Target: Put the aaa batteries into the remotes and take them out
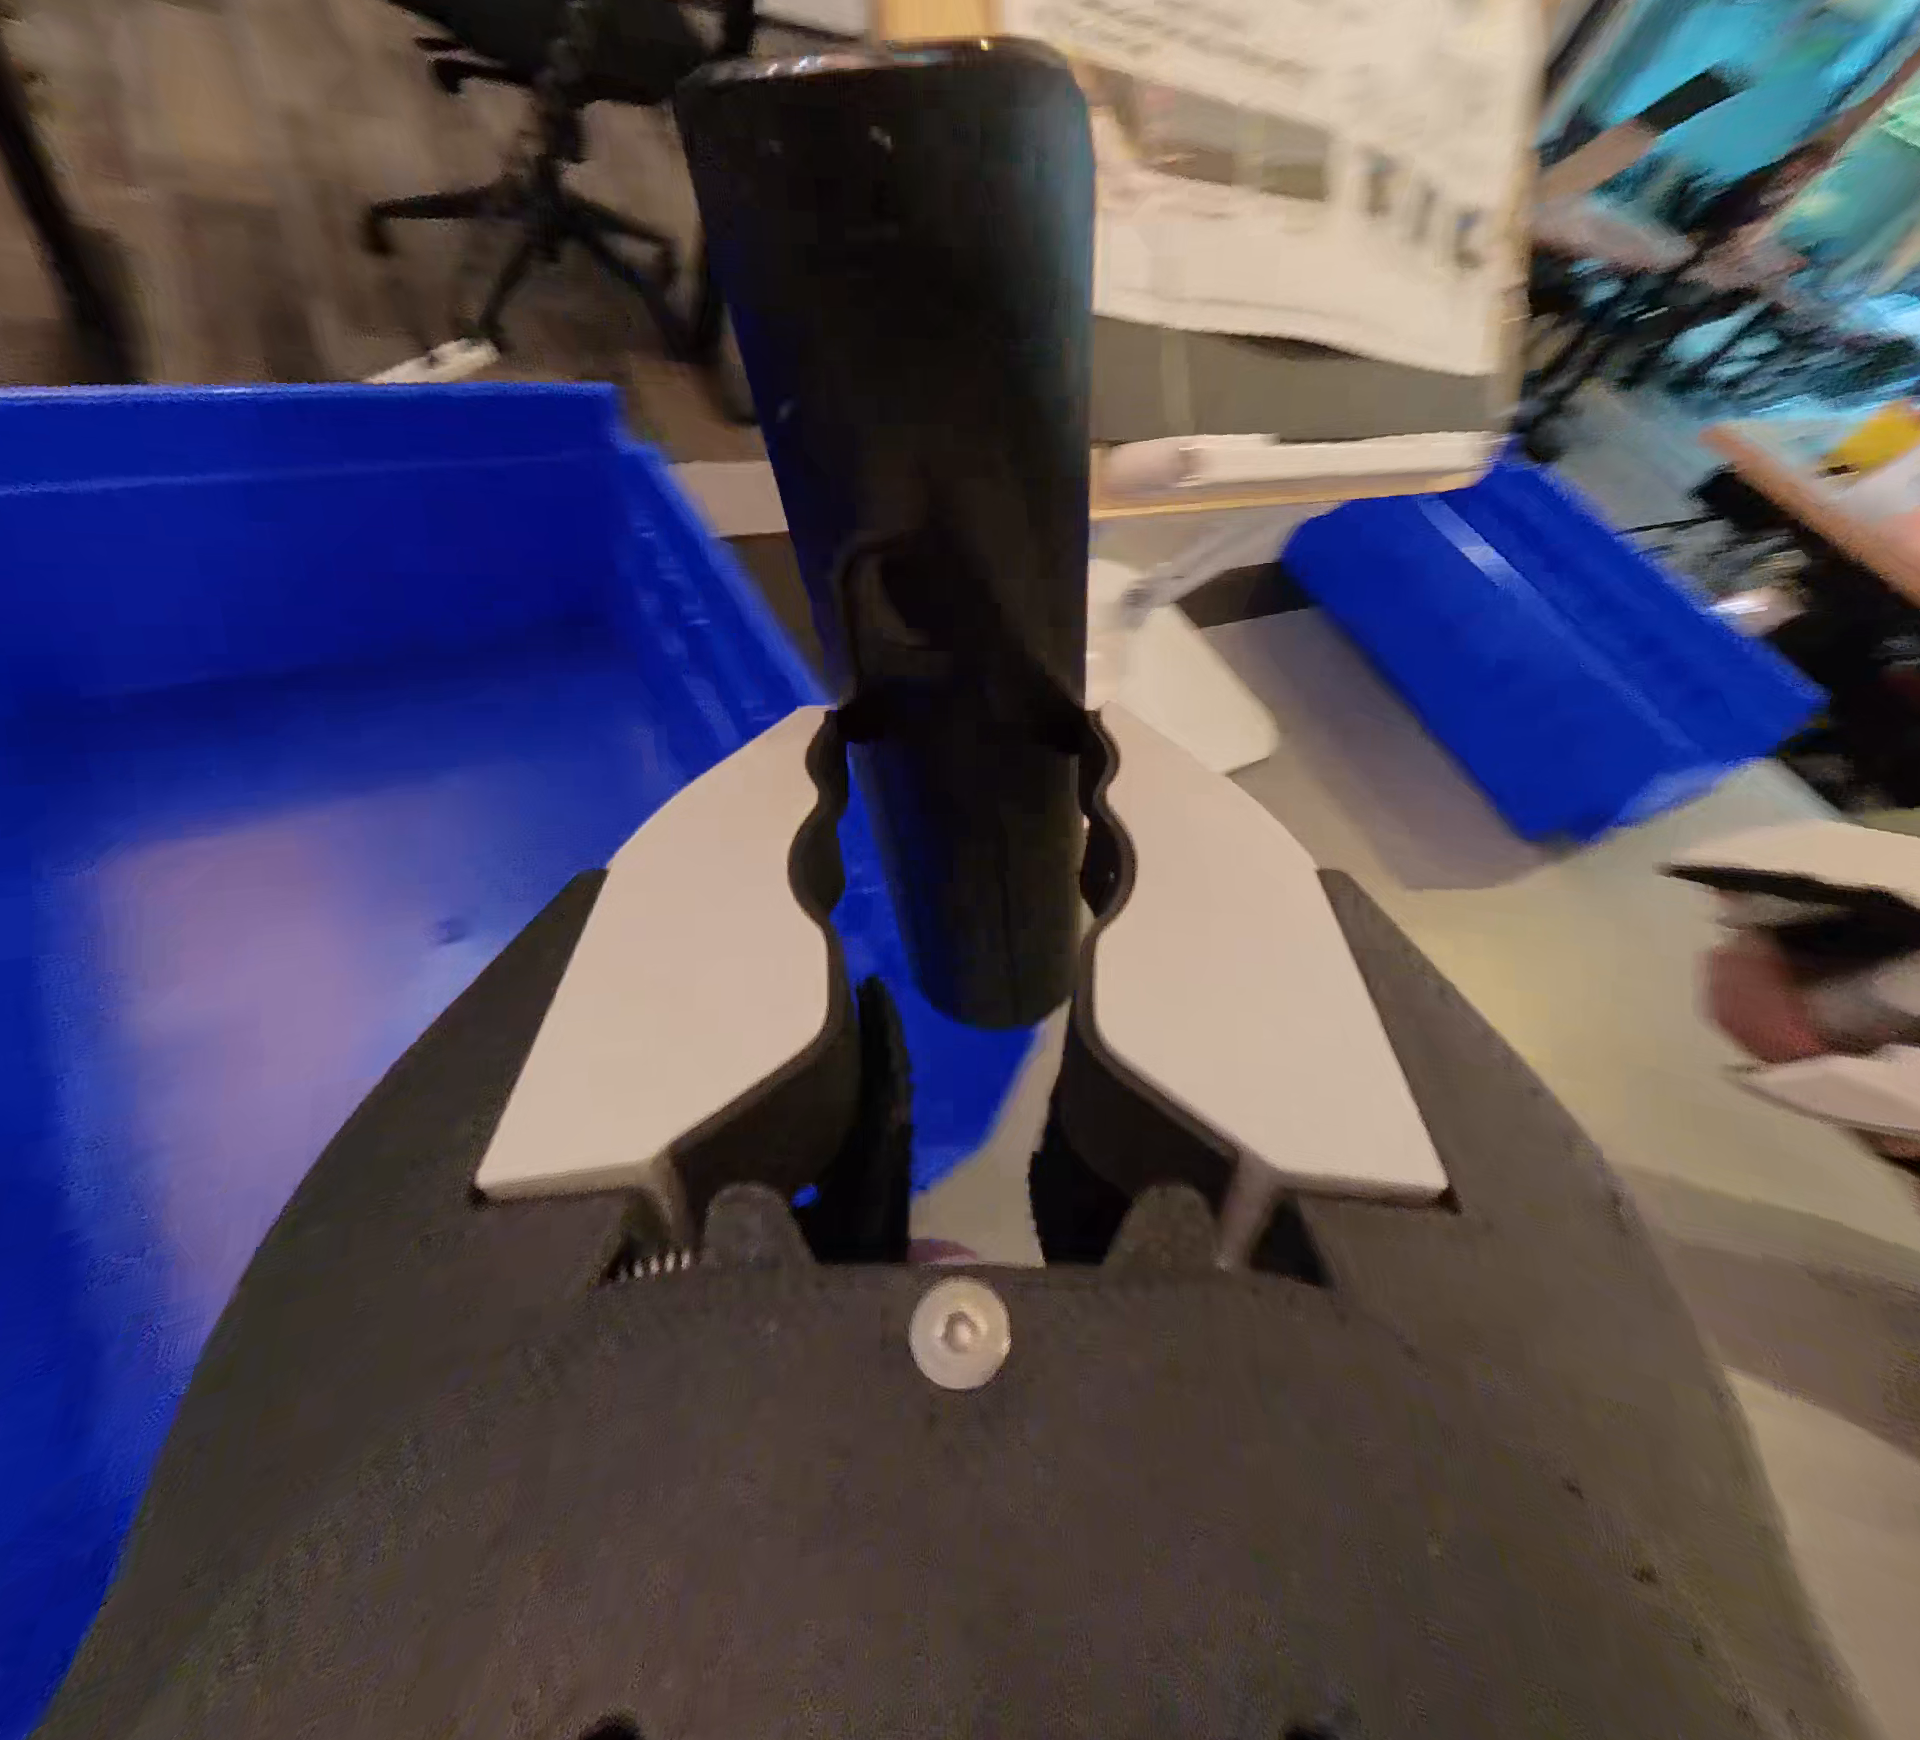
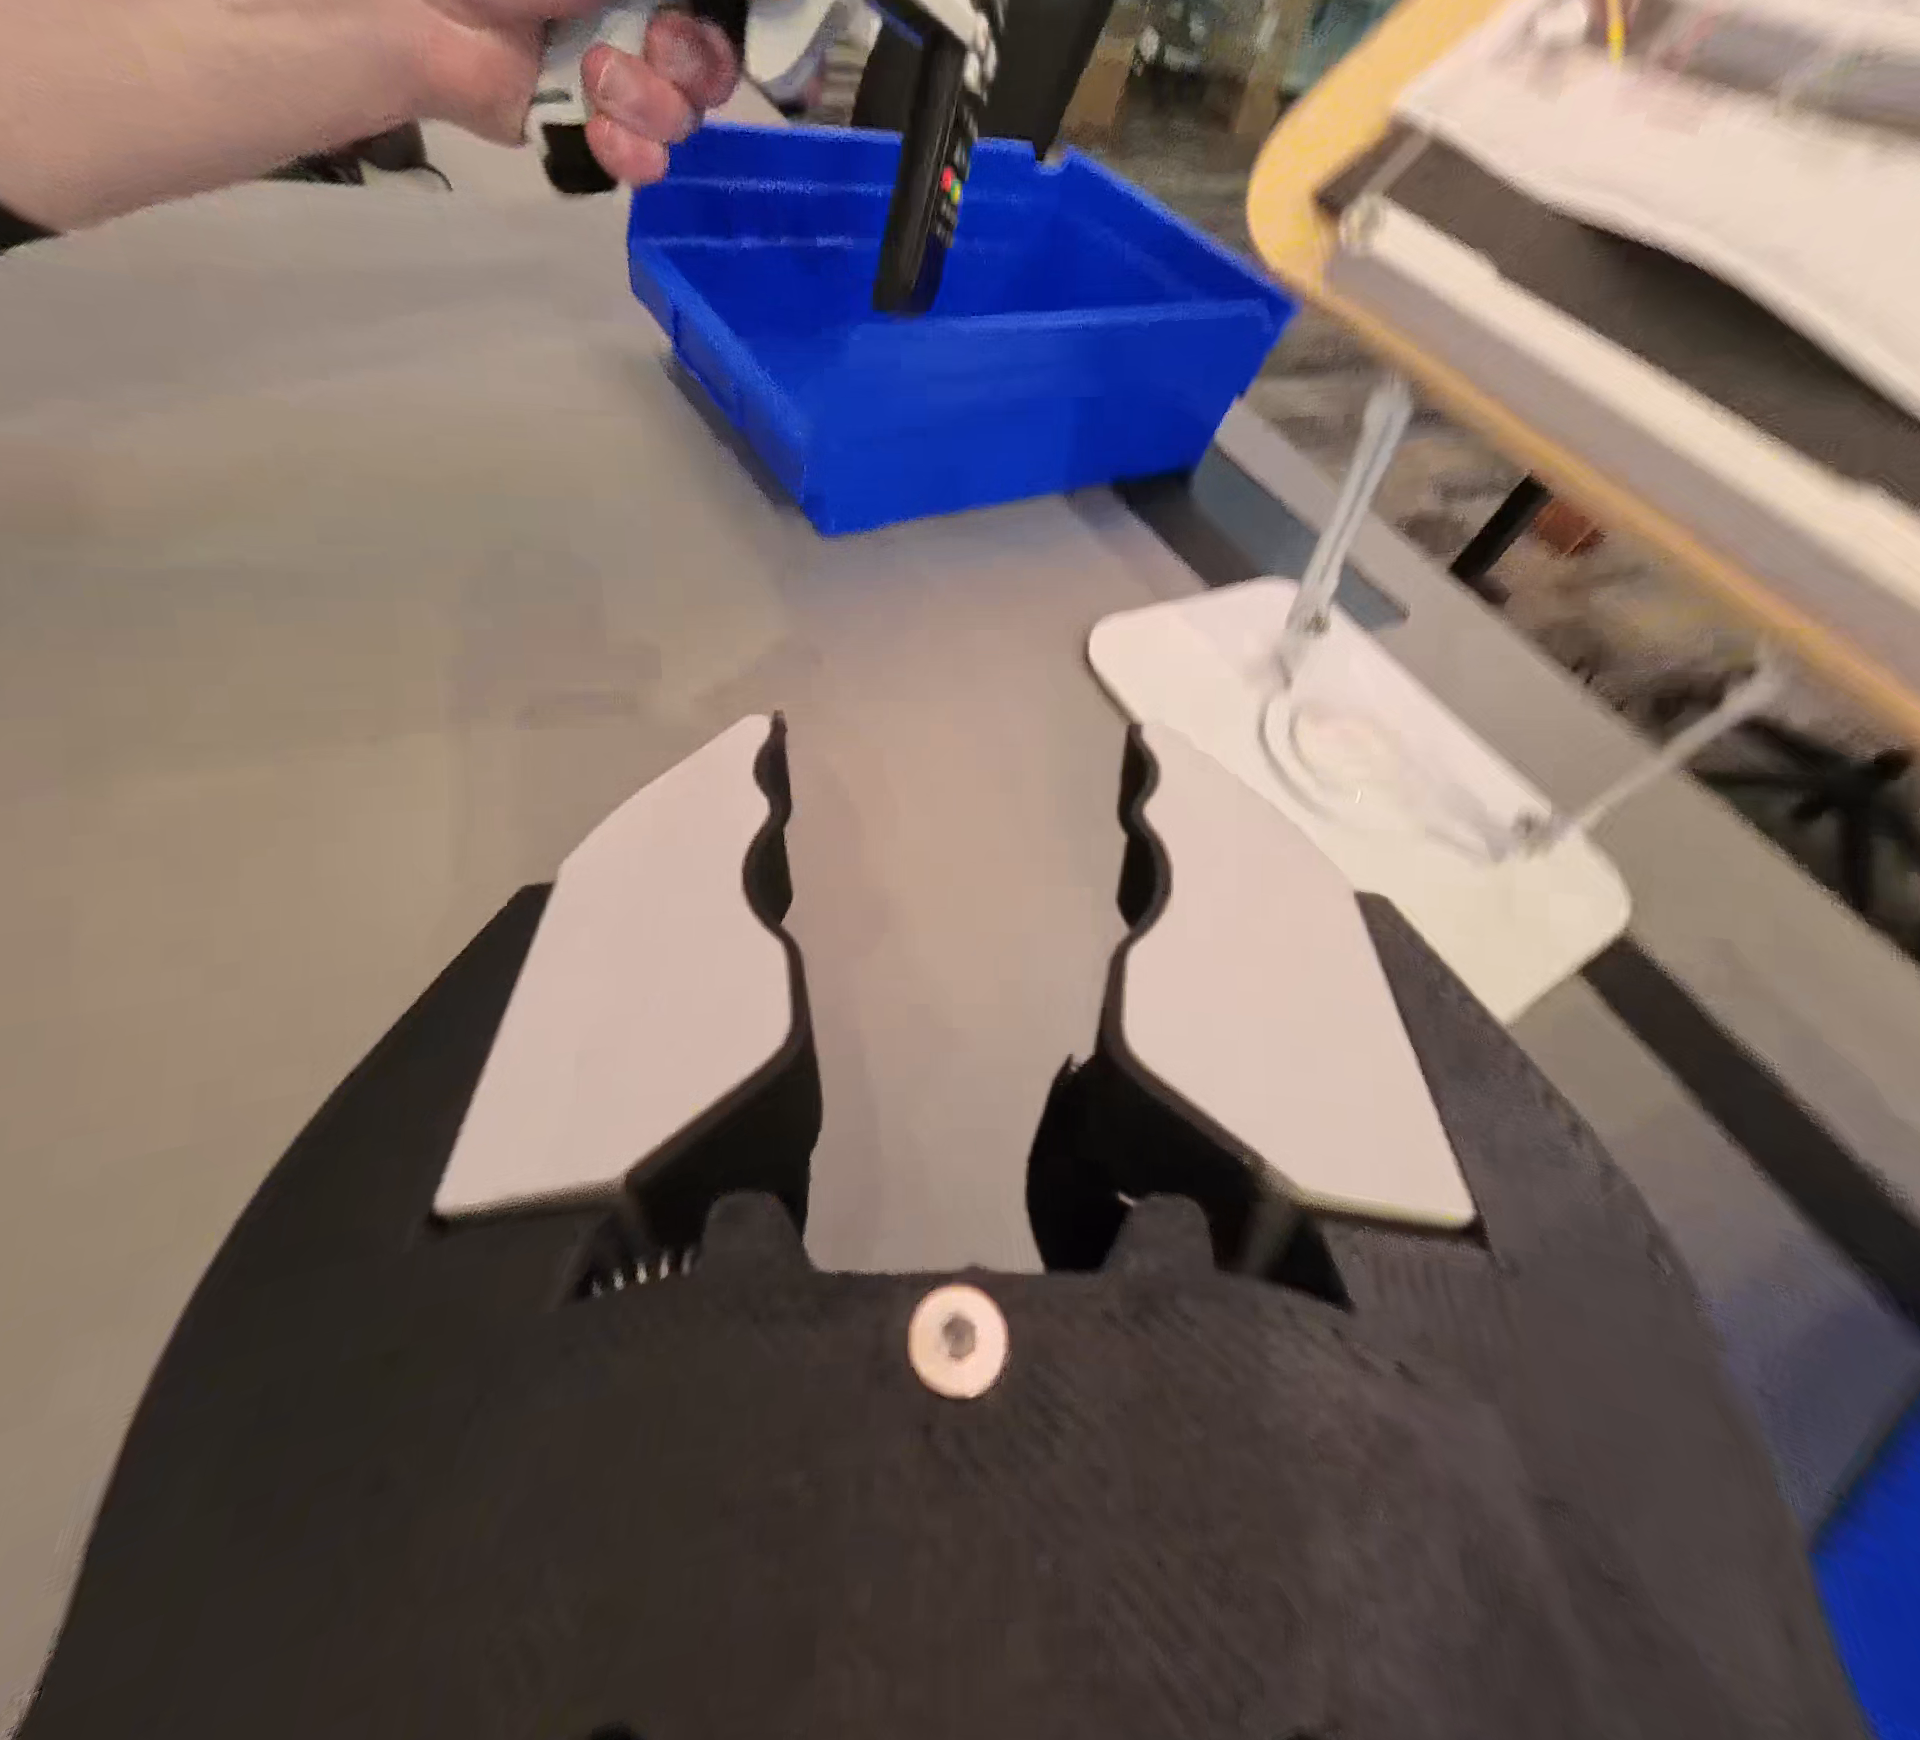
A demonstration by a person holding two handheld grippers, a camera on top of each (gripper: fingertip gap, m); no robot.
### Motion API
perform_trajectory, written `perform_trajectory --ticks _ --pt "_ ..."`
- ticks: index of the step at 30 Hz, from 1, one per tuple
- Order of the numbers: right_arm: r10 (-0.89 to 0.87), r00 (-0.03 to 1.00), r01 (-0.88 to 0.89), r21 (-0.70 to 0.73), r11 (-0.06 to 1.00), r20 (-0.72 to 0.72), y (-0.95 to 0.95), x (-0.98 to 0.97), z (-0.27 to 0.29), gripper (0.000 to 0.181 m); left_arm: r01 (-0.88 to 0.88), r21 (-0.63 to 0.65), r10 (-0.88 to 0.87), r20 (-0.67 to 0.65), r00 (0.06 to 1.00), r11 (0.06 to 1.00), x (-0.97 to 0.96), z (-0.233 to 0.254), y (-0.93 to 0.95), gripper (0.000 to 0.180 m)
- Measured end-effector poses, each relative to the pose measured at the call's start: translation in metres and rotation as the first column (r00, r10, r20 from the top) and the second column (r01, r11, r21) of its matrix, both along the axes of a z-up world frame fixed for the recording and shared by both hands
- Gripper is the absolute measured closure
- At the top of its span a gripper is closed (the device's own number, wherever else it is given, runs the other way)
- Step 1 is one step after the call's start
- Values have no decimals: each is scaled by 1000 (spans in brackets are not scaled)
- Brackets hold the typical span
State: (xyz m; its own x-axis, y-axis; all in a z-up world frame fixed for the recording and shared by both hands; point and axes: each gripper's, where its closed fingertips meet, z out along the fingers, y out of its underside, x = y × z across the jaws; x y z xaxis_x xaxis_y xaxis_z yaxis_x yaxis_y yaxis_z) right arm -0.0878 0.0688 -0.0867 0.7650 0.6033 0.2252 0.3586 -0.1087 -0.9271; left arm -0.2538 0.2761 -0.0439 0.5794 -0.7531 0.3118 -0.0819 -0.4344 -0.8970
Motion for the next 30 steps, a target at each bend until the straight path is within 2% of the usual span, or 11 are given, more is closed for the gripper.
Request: perform_trajectory --ticks 2,5,8,11,13,15,18,21,23,26,30 --pt "41 999 -42 46 998 29 17 -24 9 119 52 7 -52 101 994 999 13 14 -25 136" --pt "103 995 -103 69 992 11 45 -61 22 116 91 31 -94 141 985 995 26 20 -48 136" --pt "101 994 -99 45 994 -41 79 -85 24 107 177 17 -176 231 957 984 47 30 -78 136" --pt "69 998 -69 55 996 -1 101 -94 18 106 242 1 -231 291 928 970 68 33 -105 136" --pt "72 996 -77 101 992 45 100 -99 18 130 274 -9 -258 306 916 962 81 30 -118 137" --pt "-3 998 -8 148 989 70 101 -90 20 137 277 -7 -260 322 910 961 87 28 -123 137" --pt "18 1000 -17 147 989 -5 93 -71 27 148 321 -1 -304 320 897 947 94 26 -132 137" --pt "151 981 -155 -23 988 -120 76 -64 23 151 299 95 -313 282 907 950 95 30 -132 131" --pt "288 919 -337 -157 928 -271 57 -65 21 151 312 150 -343 273 899 938 94 38 -135 119" --pt "456 754 -620 -285 731 -473 19 -62 16 152 354 251 -417 271 868 901 94 49 -142 113" --pt "522 563 -781 -205 590 -641 -7 -57 20 152 437 299 -518 295 803 848 103 58 -158 126"
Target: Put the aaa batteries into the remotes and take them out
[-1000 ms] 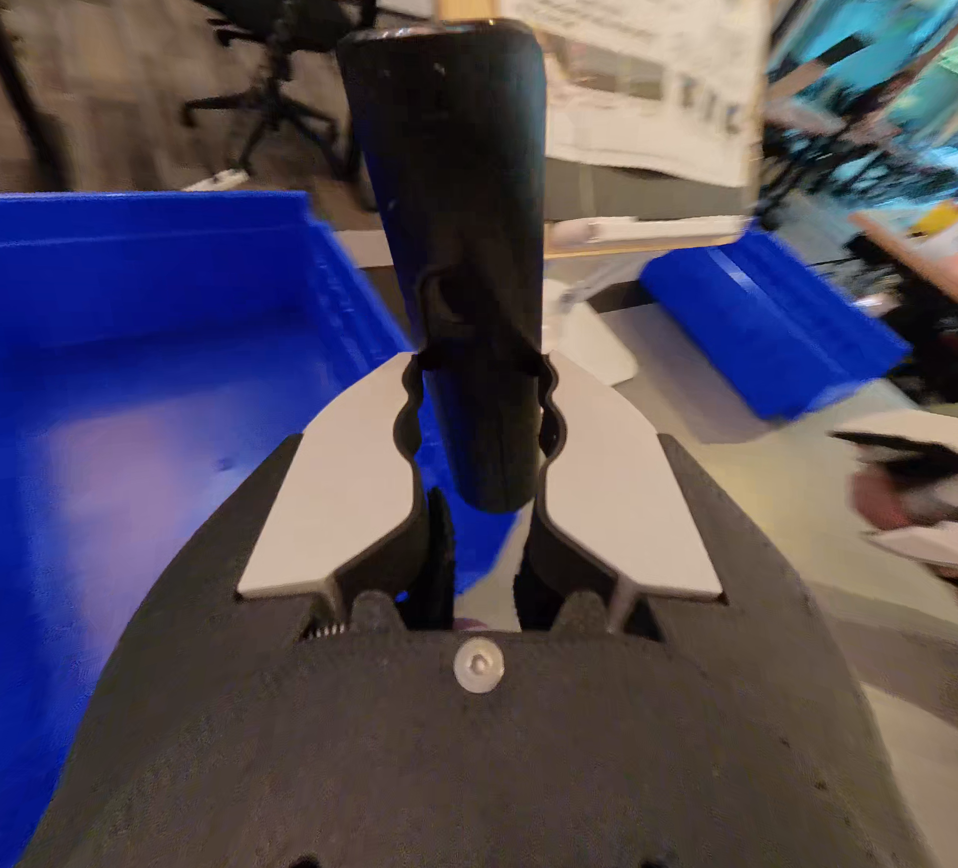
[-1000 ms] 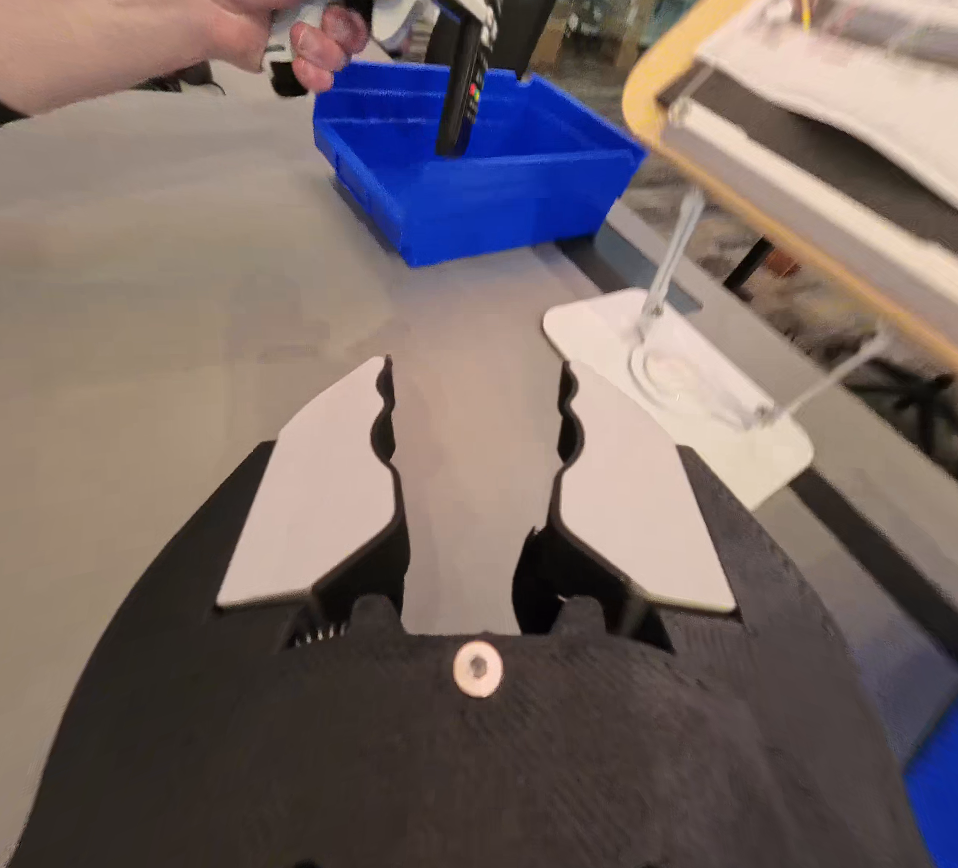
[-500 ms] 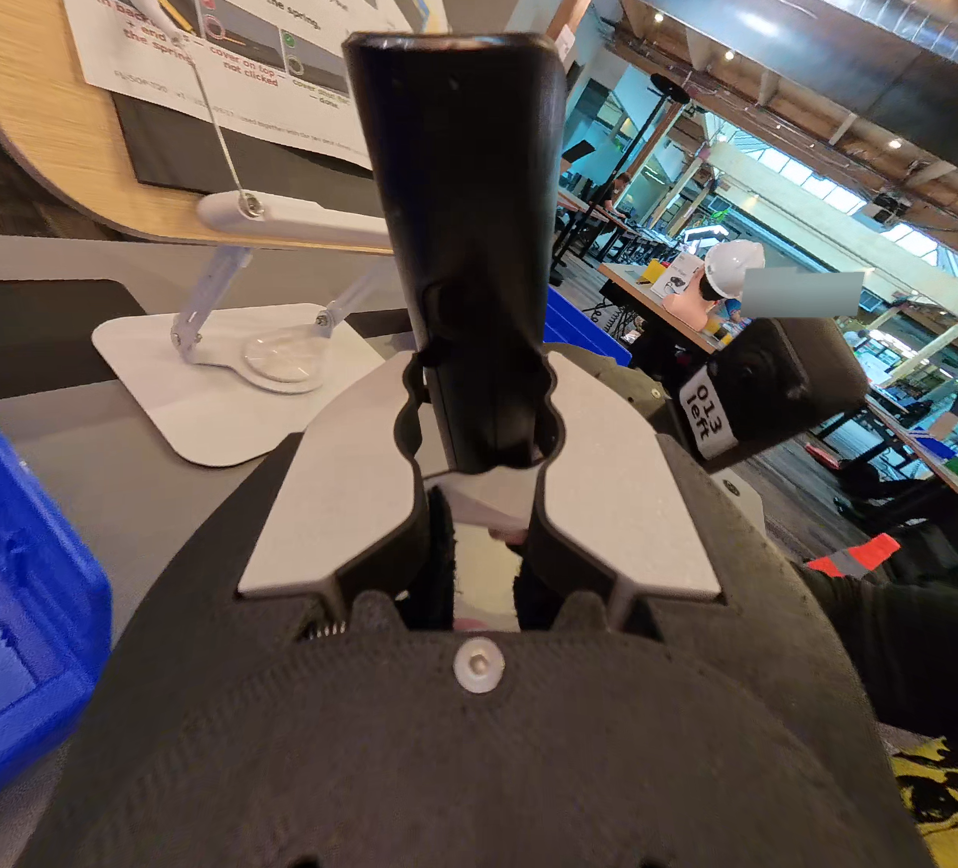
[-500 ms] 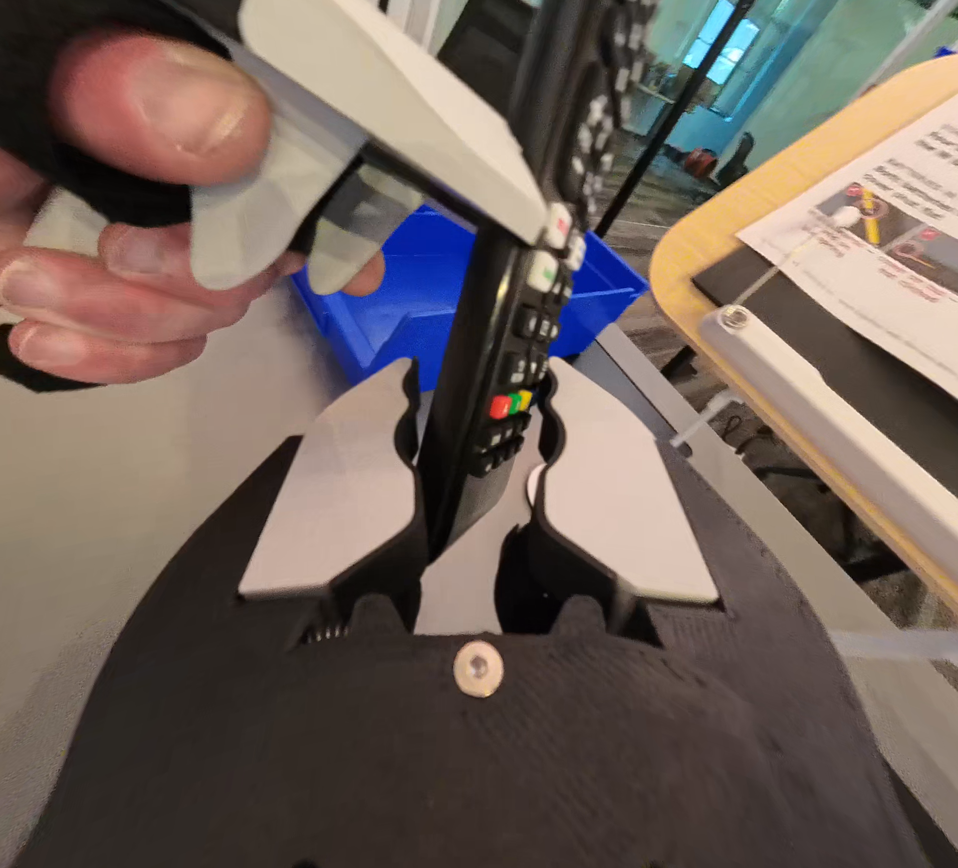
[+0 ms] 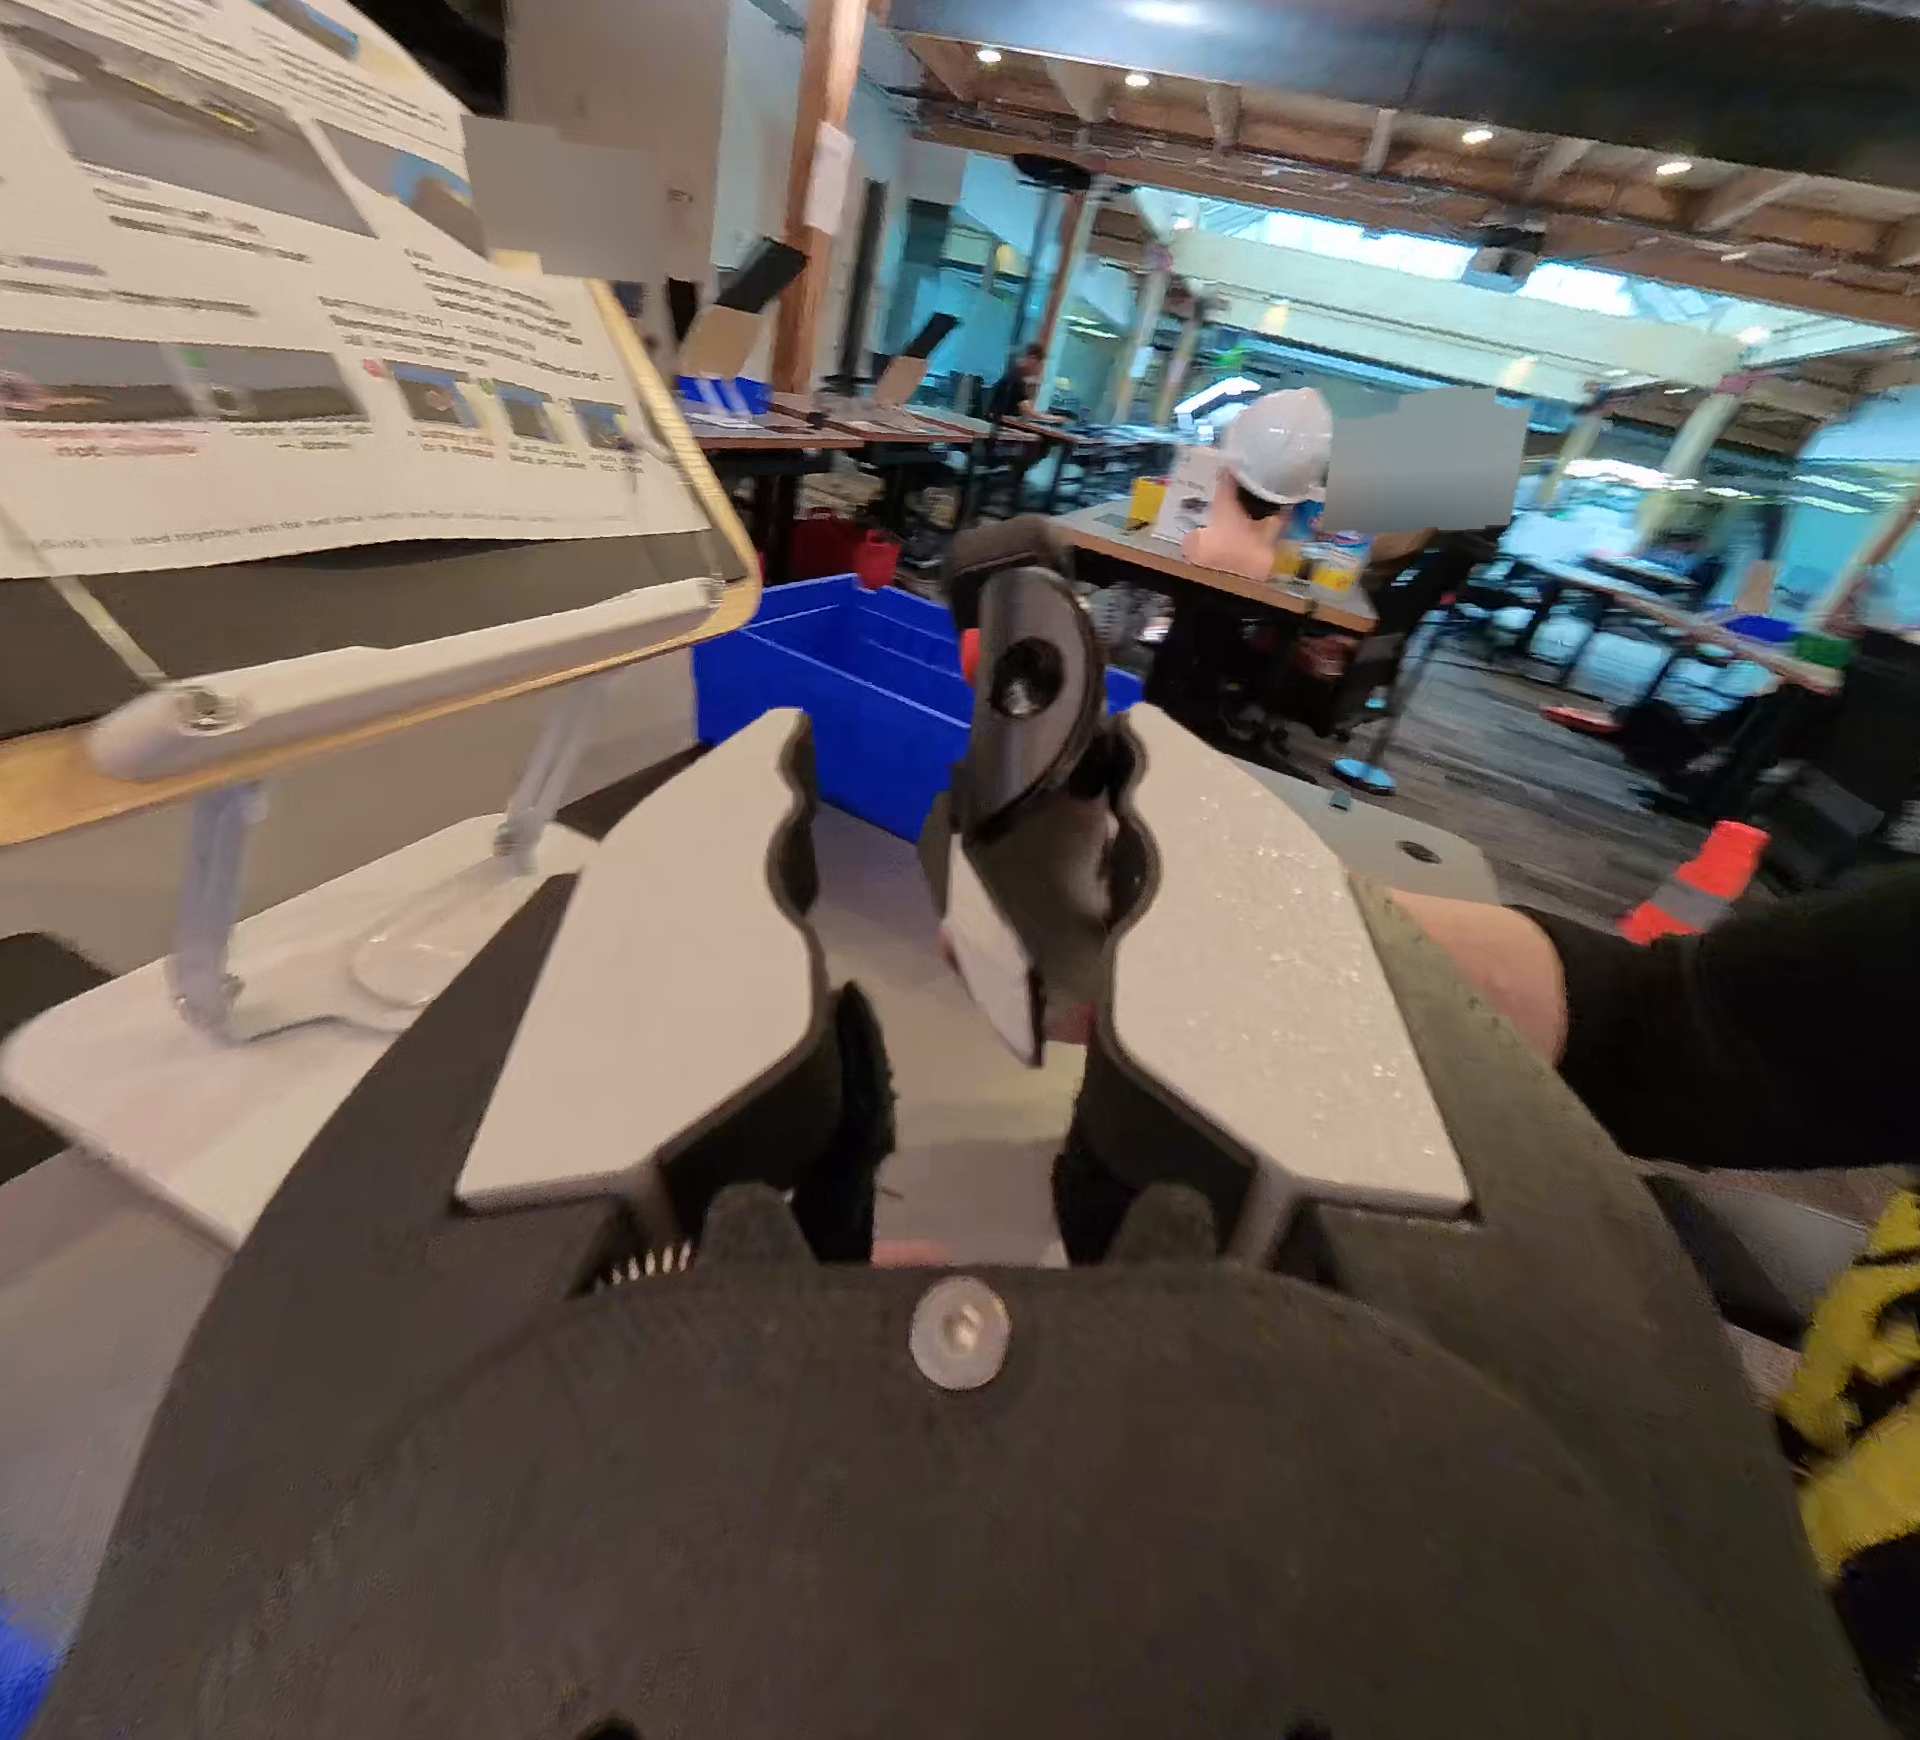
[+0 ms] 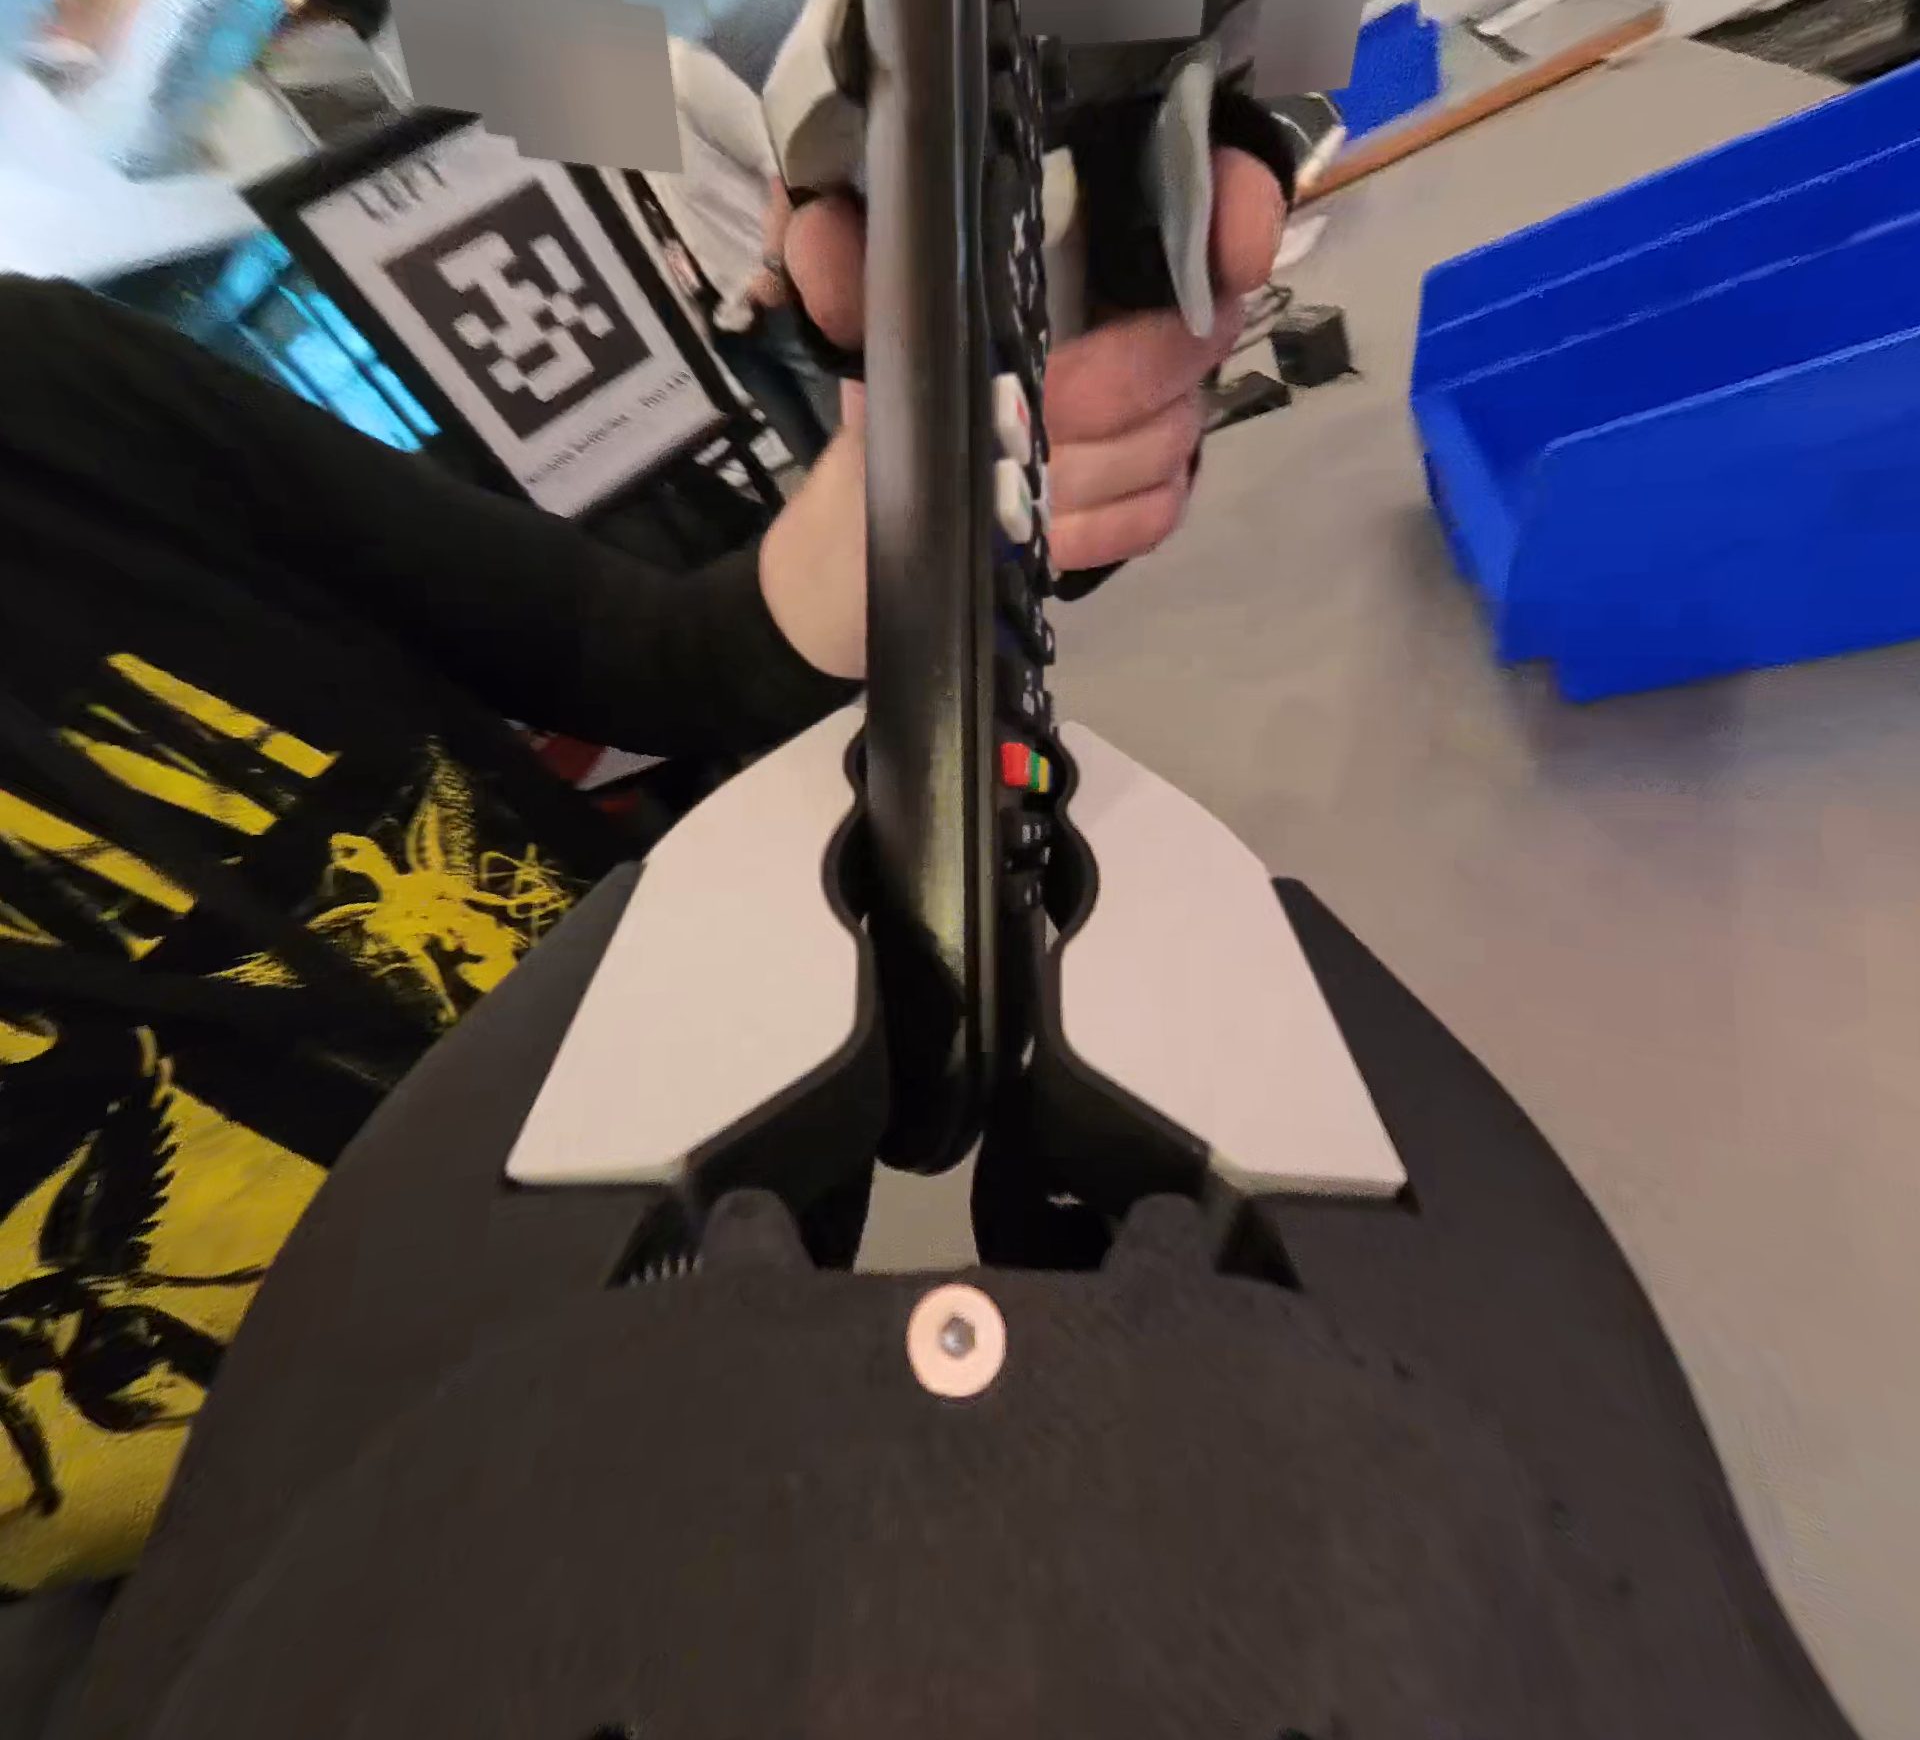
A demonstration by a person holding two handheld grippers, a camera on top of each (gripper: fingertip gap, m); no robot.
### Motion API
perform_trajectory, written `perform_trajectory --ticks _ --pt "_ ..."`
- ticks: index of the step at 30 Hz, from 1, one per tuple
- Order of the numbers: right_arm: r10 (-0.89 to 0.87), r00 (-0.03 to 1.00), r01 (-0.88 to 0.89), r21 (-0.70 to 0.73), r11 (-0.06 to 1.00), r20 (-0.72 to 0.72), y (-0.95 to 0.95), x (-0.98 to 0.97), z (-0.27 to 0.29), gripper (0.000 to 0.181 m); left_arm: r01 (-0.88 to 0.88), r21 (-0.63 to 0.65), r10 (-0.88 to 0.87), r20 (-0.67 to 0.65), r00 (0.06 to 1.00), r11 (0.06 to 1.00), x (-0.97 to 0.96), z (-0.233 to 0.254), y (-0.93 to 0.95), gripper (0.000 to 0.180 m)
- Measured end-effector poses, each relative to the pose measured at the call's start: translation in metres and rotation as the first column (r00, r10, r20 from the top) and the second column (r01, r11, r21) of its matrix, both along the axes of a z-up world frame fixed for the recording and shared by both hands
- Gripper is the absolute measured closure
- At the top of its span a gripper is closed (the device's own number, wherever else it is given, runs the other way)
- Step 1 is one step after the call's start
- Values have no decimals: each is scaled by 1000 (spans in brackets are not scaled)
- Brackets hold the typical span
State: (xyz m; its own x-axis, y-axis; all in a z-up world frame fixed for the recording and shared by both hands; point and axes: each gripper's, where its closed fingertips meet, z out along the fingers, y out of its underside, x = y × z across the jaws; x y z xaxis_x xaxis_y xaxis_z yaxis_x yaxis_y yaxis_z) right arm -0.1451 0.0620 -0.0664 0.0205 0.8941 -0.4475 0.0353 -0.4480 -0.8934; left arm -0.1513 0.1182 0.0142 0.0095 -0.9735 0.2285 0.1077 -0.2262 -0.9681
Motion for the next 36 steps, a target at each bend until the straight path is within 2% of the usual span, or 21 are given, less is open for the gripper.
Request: perform_trajectory --ticks 2,3,5,12,14,15,18,19,21,23,25,26,27,31,34,36 --pt "39 998 -42 -38 998 -59 -4 -1 -2 152 90 -37 -89 34 995 995 6 1 -10 135" --pt "86 992 -91 -57 994 -96 -10 -2 -1 152 126 -57 -123 55 991 990 8 2 -13 132" --pt "83 991 -90 -67 994 -101 -9 -4 -6 153 157 -70 -152 70 986 985 13 1 -16 152" --pt "63 990 -75 -99 992 -123 -3 -7 -14 152 137 -67 -134 34 990 988 19 -8 -11 154" --pt "32 991 -46 -107 993 -131 3 -5 -13 139 120 -59 -119 21 993 991 19 -9 -8 155" --pt "-8 992 -6 -107 994 -128 9 -2 -13 138 120 -55 -120 7 993 991 20 -10 -8 155" --pt "-75 996 74 -22 997 -47 15 3 -15 143 127 -55 -130 -61 990 990 25 -18 -9 155" --pt "-71 997 71 -17 997 -22 15 3 -16 154 143 -58 -146 -57 988 988 27 -18 -11 155" --pt "-43 999 43 28 999 0 9 2 -17 157 176 -48 -178 -41 983 983 30 -16 -16 154" --pt "-4 1000 5 15 1000 -14 3 0 -14 157 218 -46 -219 -8 976 975 31 -12 -20 150" --pt "32 999 -31 6 999 -15 -1 -4 -14 157 248 -66 -249 -3 969 966 35 -14 -21 131" --pt "52 999 -53 -7 999 -14 -4 -6 -14 157 272 -59 -273 -4 962 960 37 -15 -24 134" --pt "67 997 -68 -19 998 -26 -5 -6 -14 157 301 -51 -301 6 954 952 38 -15 -28 146" --pt "44 999 -45 -26 999 -17 -1 -3 -18 157 265 -32 -266 -23 964 964 42 -18 -24 151" --pt "-29 999 27 39 999 39 9 -2 -22 155 257 -72 -259 -12 966 964 45 -20 -18 155" --pt "-93 996 92 44 995 14 18 1 -18 134 212 -71 -215 -36 976 975 48 -24 -10 156"
